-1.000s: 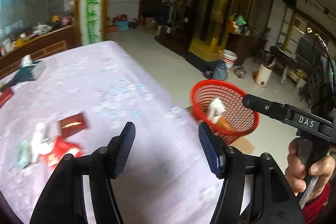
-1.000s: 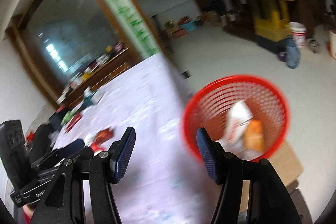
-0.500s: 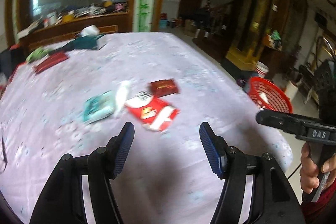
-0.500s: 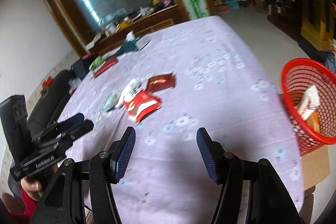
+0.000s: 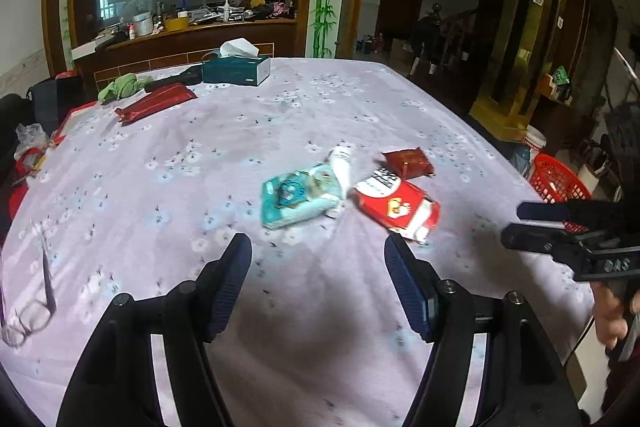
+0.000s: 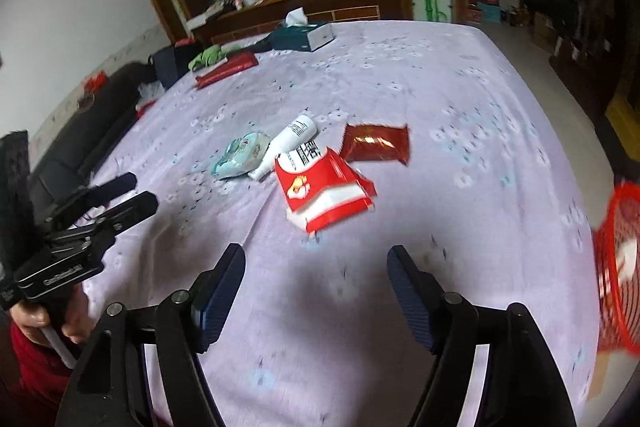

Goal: Collect trash
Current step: 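Grasp the teal wipes pack with the left gripper while the right reaches the red snack bag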

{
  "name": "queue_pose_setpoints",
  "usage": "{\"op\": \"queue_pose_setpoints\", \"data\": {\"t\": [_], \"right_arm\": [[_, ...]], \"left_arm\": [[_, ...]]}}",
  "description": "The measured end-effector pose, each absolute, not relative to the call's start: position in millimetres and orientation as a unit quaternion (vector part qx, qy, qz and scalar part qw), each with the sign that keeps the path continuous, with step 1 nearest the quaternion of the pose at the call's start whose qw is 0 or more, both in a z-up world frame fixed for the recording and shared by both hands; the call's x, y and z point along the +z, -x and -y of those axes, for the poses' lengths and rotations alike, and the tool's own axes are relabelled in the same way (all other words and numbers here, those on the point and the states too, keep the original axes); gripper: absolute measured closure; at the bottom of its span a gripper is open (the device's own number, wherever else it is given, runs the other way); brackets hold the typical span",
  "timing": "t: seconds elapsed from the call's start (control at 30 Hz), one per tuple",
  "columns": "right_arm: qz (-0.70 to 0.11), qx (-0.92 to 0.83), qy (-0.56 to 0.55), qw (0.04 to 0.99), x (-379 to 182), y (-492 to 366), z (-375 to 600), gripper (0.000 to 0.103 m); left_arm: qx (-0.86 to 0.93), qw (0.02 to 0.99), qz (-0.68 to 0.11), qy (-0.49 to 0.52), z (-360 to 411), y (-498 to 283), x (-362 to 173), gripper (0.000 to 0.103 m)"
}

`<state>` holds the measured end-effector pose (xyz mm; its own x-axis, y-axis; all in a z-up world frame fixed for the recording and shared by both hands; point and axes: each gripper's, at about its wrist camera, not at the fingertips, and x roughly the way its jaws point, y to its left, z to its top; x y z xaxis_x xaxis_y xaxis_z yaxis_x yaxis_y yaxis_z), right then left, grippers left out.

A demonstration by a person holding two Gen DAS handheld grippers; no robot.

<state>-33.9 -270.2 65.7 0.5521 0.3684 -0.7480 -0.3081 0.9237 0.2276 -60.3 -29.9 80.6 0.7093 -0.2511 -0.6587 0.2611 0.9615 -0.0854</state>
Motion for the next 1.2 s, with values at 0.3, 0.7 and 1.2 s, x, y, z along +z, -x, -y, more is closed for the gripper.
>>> {"op": "queue_pose_setpoints", "data": {"t": [0.3,0.7,1.2], "right_arm": [[-0.472,0.204,0.025,0.857,28.0,-47.9,244.6,0.022],[-0.463,0.230,0.070,0.853,8.7,-54.2,211.5,0.038],[-0.467,0.235,-0.047,0.851,23.1,-45.4,242.4,0.098]], "left_arm": [[-0.165,0.917,-0.364,-0.012,11.8,21.3,81.5,0.027],[-0.188,0.897,-0.400,0.030,3.8,-41.7,68.6,0.026],[-0.234,0.849,-0.470,0.054,24.9,-116.4,27.0,0.026]]}}
